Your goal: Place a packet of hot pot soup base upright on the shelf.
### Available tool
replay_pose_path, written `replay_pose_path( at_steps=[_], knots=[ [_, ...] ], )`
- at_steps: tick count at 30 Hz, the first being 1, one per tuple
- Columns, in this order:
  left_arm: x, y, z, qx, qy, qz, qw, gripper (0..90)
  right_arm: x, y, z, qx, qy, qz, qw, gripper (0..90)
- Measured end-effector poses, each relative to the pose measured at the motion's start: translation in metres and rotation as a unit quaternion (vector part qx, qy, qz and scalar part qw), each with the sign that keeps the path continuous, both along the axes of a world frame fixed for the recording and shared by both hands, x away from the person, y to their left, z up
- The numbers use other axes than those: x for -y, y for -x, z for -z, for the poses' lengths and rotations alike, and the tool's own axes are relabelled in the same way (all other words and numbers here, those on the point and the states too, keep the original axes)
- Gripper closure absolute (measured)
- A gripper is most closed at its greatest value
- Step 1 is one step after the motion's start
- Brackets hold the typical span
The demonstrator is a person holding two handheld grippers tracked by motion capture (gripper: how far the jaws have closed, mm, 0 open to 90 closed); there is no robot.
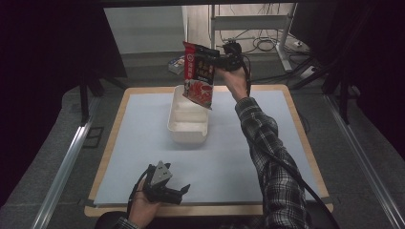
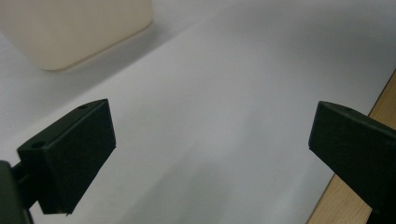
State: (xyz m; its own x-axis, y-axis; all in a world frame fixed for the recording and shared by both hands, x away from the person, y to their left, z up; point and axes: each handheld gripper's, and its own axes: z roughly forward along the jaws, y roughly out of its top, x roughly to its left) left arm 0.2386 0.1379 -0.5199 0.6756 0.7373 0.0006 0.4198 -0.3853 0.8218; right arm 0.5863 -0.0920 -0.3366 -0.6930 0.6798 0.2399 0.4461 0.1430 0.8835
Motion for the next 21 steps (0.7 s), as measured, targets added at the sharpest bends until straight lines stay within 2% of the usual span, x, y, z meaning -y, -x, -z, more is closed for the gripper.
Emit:
replay_pose_path(
  at_steps=[9,21],
  knots=[
    [0.001,0.0,0.0,-0.001,-0.001,0.003,1.0,0.2,-0.017,-0.005,0.017,0.007,0.014,-0.004,0.9999,69.5],
    [0.002,0.0,0.001,-0.002,-0.002,0.007,1.0,0.3,-0.027,-0.008,0.031,0.008,0.021,-0.002,0.9997,69.4]
  ],
)
